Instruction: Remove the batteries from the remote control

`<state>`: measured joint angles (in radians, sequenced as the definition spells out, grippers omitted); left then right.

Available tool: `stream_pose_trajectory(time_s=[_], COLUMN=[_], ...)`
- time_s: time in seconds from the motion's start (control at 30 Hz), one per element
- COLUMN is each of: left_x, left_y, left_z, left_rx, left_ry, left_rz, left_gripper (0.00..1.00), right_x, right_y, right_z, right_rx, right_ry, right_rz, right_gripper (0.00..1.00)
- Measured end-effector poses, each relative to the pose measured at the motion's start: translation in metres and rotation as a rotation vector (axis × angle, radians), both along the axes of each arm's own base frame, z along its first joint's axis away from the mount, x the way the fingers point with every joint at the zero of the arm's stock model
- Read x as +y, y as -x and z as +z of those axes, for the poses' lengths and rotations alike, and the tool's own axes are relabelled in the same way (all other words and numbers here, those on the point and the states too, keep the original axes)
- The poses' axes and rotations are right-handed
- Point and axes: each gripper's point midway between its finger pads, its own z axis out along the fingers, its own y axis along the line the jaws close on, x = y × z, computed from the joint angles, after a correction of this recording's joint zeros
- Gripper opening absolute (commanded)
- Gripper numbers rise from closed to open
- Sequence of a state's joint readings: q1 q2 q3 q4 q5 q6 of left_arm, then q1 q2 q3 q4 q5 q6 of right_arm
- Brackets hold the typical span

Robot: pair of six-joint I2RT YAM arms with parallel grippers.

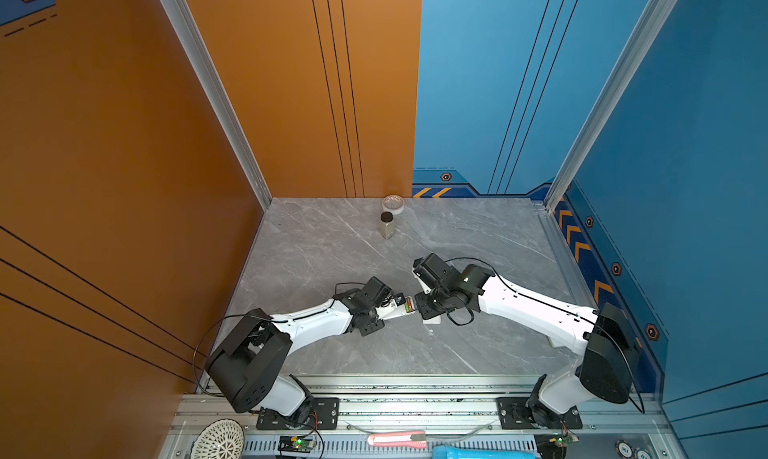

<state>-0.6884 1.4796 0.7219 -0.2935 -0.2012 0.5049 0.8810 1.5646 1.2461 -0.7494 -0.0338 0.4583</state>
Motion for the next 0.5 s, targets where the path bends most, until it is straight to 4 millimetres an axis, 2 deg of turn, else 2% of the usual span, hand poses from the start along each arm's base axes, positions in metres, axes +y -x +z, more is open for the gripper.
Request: stream_pose_trajectory(time_s=[0.3,0.5], left_x=[-0.001,-0.002], left_y=[-0.001,0.002], left_z=[0.001,0.0], left_rx=[-0.006,0.024], left_ry=[0.003,0.024], left_rz=[-0.002,0.005], left_gripper=[0.3,0.28], right_x=[0.008,0.01], right_y=[0.003,0.014], right_z=[-0.001,-0.009], right_rx=[-0.048,-0.175], right_ry=[0.058,0.047], right_rz=[0.029,0.032], right_gripper=[0.0,0.0])
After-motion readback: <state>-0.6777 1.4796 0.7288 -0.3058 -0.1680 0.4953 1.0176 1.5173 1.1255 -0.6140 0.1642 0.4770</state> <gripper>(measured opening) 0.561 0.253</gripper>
